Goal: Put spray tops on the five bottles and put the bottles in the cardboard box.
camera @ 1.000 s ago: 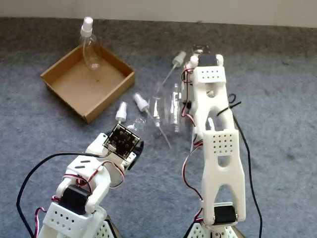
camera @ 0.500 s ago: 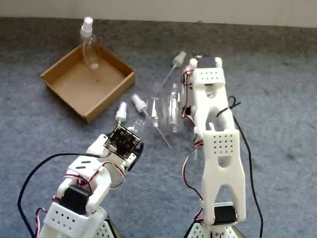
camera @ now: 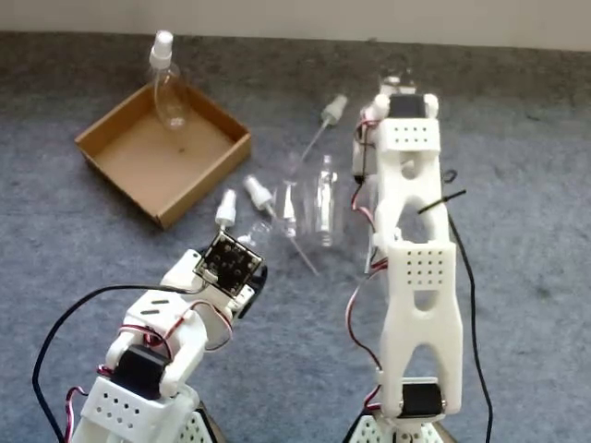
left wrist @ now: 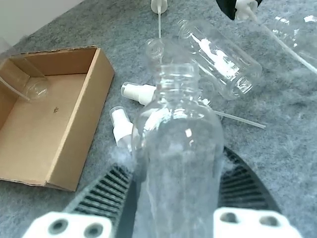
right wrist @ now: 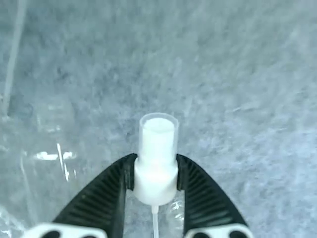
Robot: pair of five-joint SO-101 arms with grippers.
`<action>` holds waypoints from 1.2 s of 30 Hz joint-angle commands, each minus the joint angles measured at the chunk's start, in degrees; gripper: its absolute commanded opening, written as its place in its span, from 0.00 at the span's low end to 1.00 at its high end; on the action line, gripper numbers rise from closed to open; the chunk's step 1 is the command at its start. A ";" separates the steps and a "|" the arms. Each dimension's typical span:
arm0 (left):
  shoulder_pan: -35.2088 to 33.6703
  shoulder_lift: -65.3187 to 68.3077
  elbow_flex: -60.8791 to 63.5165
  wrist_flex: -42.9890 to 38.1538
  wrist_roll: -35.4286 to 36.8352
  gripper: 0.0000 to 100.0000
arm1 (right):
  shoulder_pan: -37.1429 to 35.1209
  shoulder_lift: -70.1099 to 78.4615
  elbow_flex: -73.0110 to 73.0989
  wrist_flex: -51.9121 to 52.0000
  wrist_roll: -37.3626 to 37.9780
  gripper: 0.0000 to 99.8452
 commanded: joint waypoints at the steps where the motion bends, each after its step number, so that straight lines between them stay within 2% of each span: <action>1: -0.04 -0.75 -0.31 0.00 0.70 0.07 | 2.24 -7.60 -6.37 1.19 -0.35 0.02; 7: 2.68 -0.75 1.36 -0.70 0.53 0.07 | 2.59 -21.58 -4.53 1.19 -0.35 0.02; 10: 5.05 -0.75 3.82 -5.36 0.53 0.07 | 2.33 -29.49 -0.84 1.19 -0.35 0.02; 17: 5.41 -0.75 9.36 -17.14 0.53 0.07 | 1.54 -48.22 11.65 1.19 -0.26 0.02; 24: 5.67 -0.75 8.92 -18.02 0.79 0.07 | -3.82 -66.33 22.20 1.01 -0.26 0.02; 28: 10.42 -0.75 8.92 -18.81 0.79 0.07 | -6.37 -73.71 26.15 0.75 -0.35 0.02; 36: 20.44 -0.75 9.45 -25.05 0.62 0.07 | -6.20 -82.33 30.37 0.75 -0.53 0.02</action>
